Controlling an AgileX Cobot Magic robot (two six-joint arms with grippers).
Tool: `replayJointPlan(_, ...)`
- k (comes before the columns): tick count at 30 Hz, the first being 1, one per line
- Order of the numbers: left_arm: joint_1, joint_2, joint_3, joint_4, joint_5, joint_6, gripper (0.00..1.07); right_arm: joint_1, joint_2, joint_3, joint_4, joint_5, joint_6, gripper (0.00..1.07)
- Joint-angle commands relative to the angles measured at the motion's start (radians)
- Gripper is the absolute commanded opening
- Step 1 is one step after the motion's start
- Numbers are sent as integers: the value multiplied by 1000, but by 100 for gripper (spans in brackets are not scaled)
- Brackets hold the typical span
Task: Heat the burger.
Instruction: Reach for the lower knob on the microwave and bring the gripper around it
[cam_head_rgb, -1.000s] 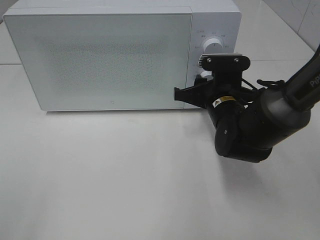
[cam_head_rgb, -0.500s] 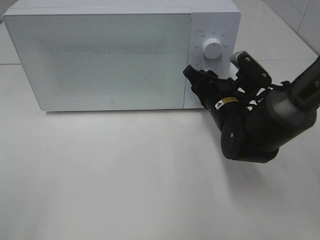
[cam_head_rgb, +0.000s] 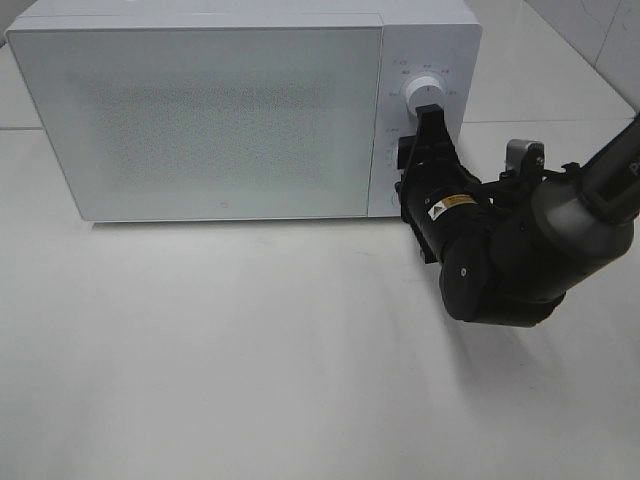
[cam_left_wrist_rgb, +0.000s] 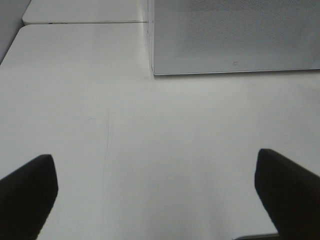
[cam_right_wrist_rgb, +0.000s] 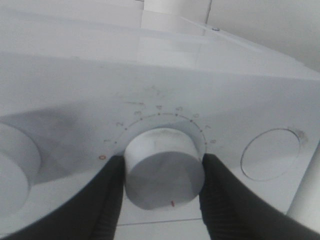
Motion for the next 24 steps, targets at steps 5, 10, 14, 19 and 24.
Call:
replayJointPlan(5, 2, -21, 4, -7, -13, -1, 100, 5, -25, -45, -129, -165, 339, 0)
replayJointPlan(10, 2, -21, 4, -7, -13, -1, 100, 5, -25, -45, -129, -165, 432, 0)
replayJointPlan(14, 2, -21, 4, -7, -13, -1, 100, 5, -25, -45, -129, -166, 431, 0)
replayJointPlan(19, 2, -21, 4, -7, -13, -1, 100, 5, -25, -45, -129, -166, 421, 0)
replayJointPlan(24, 2, -21, 4, -7, -13, -1, 100, 5, -25, -45, -128, -166, 396, 1)
